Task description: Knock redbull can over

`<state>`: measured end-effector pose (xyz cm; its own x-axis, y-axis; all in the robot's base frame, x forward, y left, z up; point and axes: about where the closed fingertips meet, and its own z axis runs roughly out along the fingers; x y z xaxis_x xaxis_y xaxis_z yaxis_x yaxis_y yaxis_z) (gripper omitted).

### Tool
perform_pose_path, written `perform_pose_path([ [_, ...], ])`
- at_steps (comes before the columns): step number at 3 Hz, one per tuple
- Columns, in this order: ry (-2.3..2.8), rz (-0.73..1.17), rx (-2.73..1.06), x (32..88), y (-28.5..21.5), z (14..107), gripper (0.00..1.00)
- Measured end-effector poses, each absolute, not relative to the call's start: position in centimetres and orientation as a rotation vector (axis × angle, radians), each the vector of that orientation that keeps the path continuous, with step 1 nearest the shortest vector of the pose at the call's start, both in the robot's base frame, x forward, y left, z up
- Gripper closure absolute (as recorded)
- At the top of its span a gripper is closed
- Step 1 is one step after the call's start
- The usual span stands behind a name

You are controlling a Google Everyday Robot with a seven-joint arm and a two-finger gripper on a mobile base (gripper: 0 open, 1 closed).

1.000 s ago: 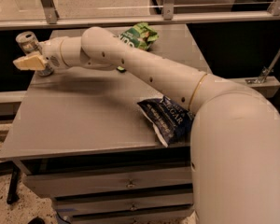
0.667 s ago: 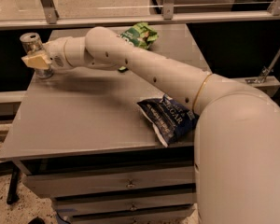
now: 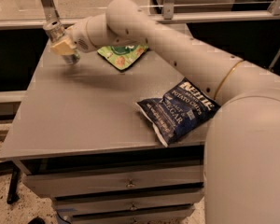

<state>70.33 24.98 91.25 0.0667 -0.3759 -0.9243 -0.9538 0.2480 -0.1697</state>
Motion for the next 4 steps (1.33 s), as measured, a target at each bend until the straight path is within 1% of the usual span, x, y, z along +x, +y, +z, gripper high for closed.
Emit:
perform_pose_path([
  [1, 1.521, 0.51, -1.479, 72.2, 21.0, 92.4, 1.0],
  [2, 1.536, 0.326, -1.72, 72.1, 18.8, 90.7, 1.0],
  [3, 1.547, 0.229, -1.979, 70.0, 17.7, 87.9, 1.0],
  [4, 1.544, 0.216, -2.248, 66.2, 16.8, 84.9, 1.0],
])
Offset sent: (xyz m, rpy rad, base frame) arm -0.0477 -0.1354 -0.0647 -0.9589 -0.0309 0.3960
